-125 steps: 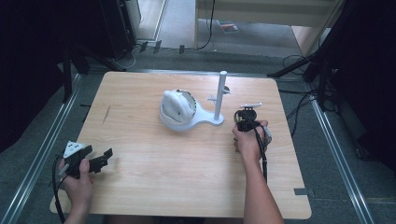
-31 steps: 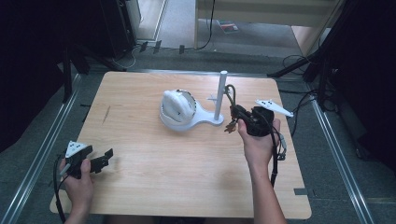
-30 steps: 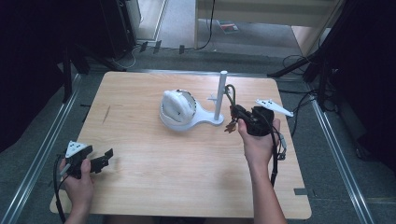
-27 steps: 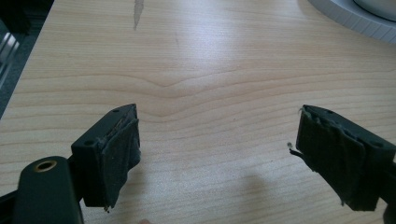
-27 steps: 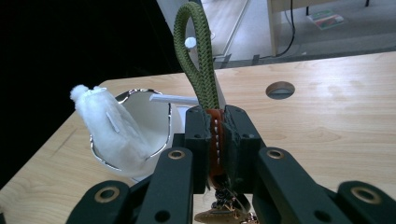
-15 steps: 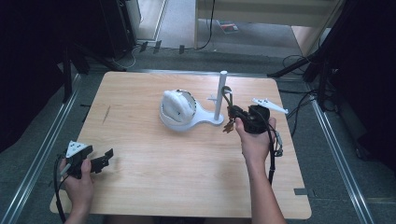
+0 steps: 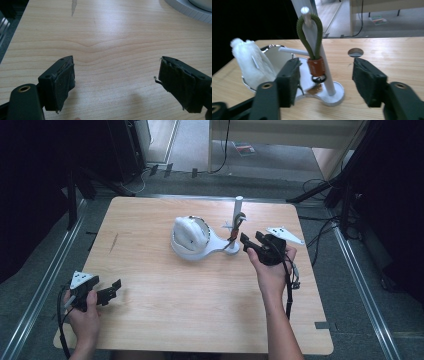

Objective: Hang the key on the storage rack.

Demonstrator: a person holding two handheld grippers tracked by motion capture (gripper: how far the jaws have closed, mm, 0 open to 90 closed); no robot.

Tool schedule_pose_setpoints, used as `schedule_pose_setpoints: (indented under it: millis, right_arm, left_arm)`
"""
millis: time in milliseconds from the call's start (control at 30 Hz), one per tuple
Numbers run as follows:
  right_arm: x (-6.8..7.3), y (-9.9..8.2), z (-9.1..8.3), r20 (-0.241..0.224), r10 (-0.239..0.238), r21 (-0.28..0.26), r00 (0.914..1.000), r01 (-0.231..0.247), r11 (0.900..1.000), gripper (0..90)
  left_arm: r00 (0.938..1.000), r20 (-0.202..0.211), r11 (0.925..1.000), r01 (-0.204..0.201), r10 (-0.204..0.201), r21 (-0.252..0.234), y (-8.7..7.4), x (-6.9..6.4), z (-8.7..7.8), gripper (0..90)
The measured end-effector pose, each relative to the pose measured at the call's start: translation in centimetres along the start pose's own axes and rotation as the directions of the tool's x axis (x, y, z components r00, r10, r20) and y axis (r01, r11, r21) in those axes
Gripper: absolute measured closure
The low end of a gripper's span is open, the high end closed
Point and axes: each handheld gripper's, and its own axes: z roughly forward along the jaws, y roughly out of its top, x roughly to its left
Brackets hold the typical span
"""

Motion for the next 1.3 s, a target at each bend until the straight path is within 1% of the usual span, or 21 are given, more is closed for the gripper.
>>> schedule_pose_setpoints:
  millis: [100, 133, 267, 367, 500, 633, 767, 933, 967, 1067, 1133, 1300]
  right_arm:
    - [0.1, -0.3, -0.2, 0.009, -0.024, 0.008, 0.9997, 0.024, 0.9997, 29.8]
    - [0.0, -0.4, -0.2, 0.014, -0.04, 0.011, 0.9991, 0.039, 0.9992, 28.4]
    - [-0.2, -1.1, -0.6, 0.06, -0.076, 0.032, 0.9953, 0.075, 0.9967, 20.4]
    - [-0.5, -1.7, -0.8, 0.08, -0.078, 0.042, 0.9937, 0.075, 0.9963, 14.1]
    - [-1.1, -2.8, -1.2, 0.092, -0.072, 0.059, 0.9931, 0.067, 0.996, 13.4]
    - [-2.0, -3.8, -1.6, 0.11, -0.056, 0.081, 0.9923, 0.047, 0.9956, 13.4]
    - [-2.7, -4.7, -2.2, 0.126, -0.043, 0.089, 0.9911, 0.032, 0.9956, 13.4]
    - [-3.7, -5.8, -3.0, 0.14, -0.042, 0.098, 0.9893, 0.028, 0.9948, 12.9]
    - [-3.9, -6.0, -3.1, 0.144, -0.035, 0.1, 0.989, 0.021, 0.9948, 12.9]
    - [-4.4, -6.6, -3.6, 0.146, -0.024, 0.099, 0.9889, 0.01, 0.9951, 10.5]
    - [-4.7, -7.0, -4.0, 0.155, -0.029, 0.105, 0.9875, 0.012, 0.9944, 9.3]
    - [-5.6, -7.9, -4.8, 0.157, -0.033, 0.115, 0.987, 0.015, 0.9932, 5.4]
  left_arm:
    - [1.0, 0.004, 1.0, -0.004, 0.004, -0.001, 0.0, -0.1, -0.1, 14.3]
    - [1.0, 0.004, 1.0, -0.005, 0.005, -0.004, -0.1, -0.1, -0.1, 14.3]
    - [1.0, 0.003, 1.0, -0.001, 0.001, -0.003, 0.0, -0.1, -0.1, 14.3]
    - [1.0, 0.002, 1.0, -0.005, 0.005, -0.003, -0.1, -0.1, -0.1, 14.3]
    - [1.0, 0.001, 1.0, -0.004, 0.004, -0.003, -0.1, -0.1, -0.1, 14.3]
    - [1.0, 0.001, 1.0, -0.008, 0.008, -0.004, -0.1, -0.2, 0.0, 14.3]
    - [1.0, 0.004, 1.0, -0.007, 0.007, -0.004, -0.1, -0.2, -0.1, 14.3]
    - [1.0, 0.003, 1.0, -0.006, 0.006, -0.005, -0.1, -0.2, -0.1, 14.3]
    - [1.0, 0.003, 1.0, -0.006, 0.006, -0.005, -0.1, -0.2, -0.1, 14.3]
    - [1.0, 0.003, 1.0, -0.006, 0.006, -0.005, -0.1, -0.2, -0.1, 14.3]
    - [1.0, 0.002, 1.0, -0.006, 0.006, -0.005, -0.1, -0.2, -0.1, 14.3]
    - [1.0, 0.003, 1.0, -0.006, 0.006, -0.005, -0.1, -0.2, -0.1, 14.3]
